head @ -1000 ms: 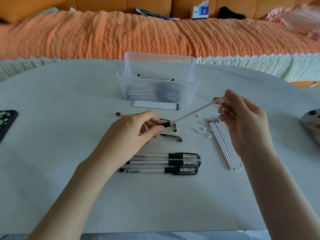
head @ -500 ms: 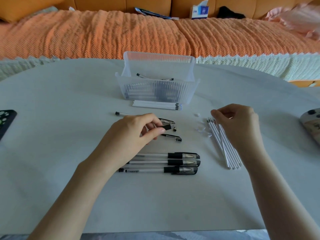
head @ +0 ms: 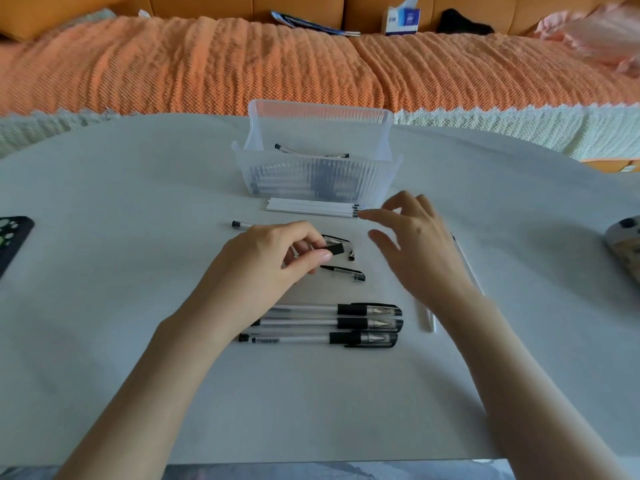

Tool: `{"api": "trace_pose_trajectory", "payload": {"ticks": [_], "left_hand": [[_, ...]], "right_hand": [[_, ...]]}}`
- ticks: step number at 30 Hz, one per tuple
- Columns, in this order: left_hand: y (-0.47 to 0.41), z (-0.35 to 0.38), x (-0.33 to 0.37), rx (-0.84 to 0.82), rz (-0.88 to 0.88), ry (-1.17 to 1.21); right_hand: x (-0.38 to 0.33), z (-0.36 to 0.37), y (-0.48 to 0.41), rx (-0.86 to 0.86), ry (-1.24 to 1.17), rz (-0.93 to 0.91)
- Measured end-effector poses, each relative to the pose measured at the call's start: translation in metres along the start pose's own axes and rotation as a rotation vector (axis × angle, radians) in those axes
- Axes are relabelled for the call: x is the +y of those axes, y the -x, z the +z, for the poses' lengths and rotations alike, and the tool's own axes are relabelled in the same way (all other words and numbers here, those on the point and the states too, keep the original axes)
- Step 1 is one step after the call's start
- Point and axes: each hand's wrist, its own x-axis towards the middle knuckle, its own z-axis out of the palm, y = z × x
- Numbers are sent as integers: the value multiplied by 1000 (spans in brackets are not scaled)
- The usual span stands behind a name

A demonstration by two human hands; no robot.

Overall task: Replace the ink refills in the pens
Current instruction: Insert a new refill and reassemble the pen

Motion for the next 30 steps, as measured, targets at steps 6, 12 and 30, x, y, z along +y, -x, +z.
{"api": "trace_pose_trajectory", "payload": {"ticks": [6,12,30], "left_hand": [[0,-1,-1,5,4,-3],[0,-3,-2,16,14,1],[-4,-7,-12,134,-64,136]], "right_hand": [[-3,11,-6,-28,82,-4],[0,13,-7,-10,97,32],[0,-16,-1,60,-546,233]]}}
